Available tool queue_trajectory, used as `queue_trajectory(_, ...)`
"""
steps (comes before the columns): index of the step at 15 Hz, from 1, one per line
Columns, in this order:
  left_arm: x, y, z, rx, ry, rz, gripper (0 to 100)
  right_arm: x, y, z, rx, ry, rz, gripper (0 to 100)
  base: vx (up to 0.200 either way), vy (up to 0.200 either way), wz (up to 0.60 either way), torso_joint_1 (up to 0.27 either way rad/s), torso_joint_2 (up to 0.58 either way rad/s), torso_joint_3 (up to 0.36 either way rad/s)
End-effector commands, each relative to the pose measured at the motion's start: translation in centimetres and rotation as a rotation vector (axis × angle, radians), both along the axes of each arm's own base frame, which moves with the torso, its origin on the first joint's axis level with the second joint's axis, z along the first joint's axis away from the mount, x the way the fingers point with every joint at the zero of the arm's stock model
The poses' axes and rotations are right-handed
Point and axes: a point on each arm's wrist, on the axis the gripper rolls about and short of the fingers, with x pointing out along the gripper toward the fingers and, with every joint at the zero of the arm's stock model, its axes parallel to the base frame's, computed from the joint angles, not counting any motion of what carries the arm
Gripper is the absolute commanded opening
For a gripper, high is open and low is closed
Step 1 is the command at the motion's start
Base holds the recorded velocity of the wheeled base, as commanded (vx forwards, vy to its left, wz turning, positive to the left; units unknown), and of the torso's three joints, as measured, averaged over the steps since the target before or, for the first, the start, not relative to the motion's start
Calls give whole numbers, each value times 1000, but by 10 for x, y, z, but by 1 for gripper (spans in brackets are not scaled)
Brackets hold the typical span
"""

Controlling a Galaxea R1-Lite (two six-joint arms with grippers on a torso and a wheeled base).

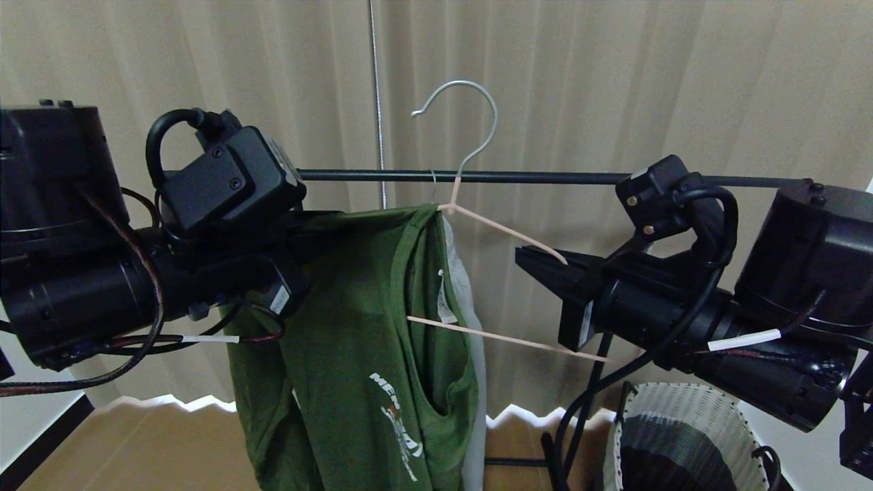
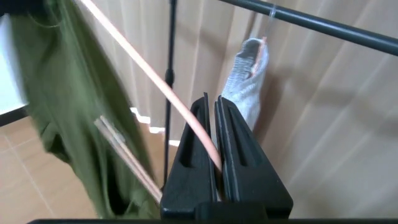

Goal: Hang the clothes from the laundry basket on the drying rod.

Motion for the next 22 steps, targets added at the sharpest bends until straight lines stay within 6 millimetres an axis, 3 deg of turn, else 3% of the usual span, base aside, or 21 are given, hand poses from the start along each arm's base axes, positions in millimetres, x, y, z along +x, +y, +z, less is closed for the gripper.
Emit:
queue_trajectory(1,0,0,-2,1,6,2,0,0,0,0,-1,1,-1,0,0,0,0,0,0,0)
queue_trajectory(5,-5,4,-8,10,21,10,0,0,0,-1,-6,1,-1,0,0,0,0,0,0,0)
queue_trajectory(6,-8,5,-7,8,18,10,0,0,0,-1,-6,1,-1,100,0,0,0,0,0,0)
queue_trajectory(8,-16,9,-7,7,12,27,0,0,0,-1,-6,1,-4,100,0,0,0,0,0,0)
queue_trajectory(11,-11,13,-10,14,26,295,0,-1,-1,-3,-8,5,-9,100,0,0,0,0,0,0)
queue_trajectory(14,-7,12,-15,-66,86,442,0,-6,1,-10,-29,21,15,100,0,0,0,0,0,0)
queue_trajectory(18,-4,4,-16,-191,146,456,0,-17,7,-22,-63,53,61,100,0,0,0,0,0,0)
queue_trajectory(22,-2,-10,-5,-275,75,397,0,-26,17,-37,-104,92,109,100,0,0,0,0,0,0)
